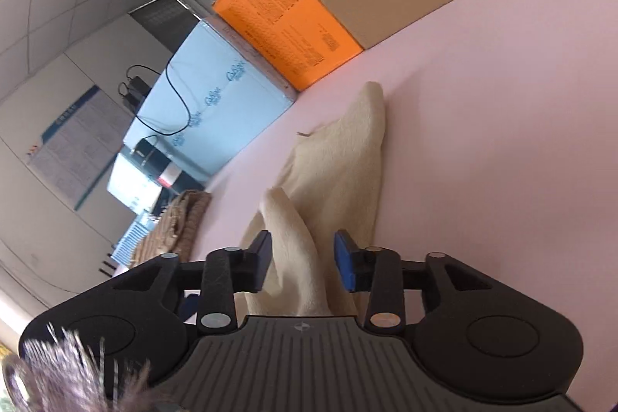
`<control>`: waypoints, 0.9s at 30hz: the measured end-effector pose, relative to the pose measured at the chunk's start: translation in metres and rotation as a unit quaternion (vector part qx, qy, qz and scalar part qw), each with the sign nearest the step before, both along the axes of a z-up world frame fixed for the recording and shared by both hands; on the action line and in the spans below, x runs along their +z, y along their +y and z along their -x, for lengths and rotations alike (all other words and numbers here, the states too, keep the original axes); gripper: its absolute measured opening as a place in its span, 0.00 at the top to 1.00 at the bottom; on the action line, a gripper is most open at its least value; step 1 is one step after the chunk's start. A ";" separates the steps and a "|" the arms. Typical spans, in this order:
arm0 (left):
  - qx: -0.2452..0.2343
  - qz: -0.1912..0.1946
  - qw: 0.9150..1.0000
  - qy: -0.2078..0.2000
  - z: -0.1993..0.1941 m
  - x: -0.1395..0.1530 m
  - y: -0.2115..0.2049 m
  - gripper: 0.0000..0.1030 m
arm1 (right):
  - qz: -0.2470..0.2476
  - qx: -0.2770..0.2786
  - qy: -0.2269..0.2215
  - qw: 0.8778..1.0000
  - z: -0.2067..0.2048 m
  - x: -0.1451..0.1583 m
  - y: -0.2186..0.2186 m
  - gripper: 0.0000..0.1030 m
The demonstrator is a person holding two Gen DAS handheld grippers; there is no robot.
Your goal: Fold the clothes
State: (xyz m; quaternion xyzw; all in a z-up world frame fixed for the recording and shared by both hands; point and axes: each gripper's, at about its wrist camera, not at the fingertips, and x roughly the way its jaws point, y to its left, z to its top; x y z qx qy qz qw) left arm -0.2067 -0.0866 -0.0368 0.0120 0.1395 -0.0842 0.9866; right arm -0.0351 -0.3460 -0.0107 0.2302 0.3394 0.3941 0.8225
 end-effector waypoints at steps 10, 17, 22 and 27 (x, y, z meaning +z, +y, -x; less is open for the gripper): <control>0.002 0.014 1.000 -0.001 0.004 0.001 0.004 0.17 | 0.252 0.132 -0.334 0.899 0.101 0.042 0.051 0.59; 0.023 0.010 1.000 -0.001 0.009 0.007 0.015 0.16 | 0.386 0.189 -0.347 0.833 0.100 0.024 0.084 0.63; 0.059 0.024 0.998 -0.019 0.022 0.014 0.040 0.08 | 0.408 0.204 -0.313 0.833 0.094 0.017 0.095 0.95; 0.111 0.040 0.993 -0.023 0.030 0.015 0.070 0.00 | 0.312 0.194 -0.320 0.873 0.107 0.050 0.094 0.96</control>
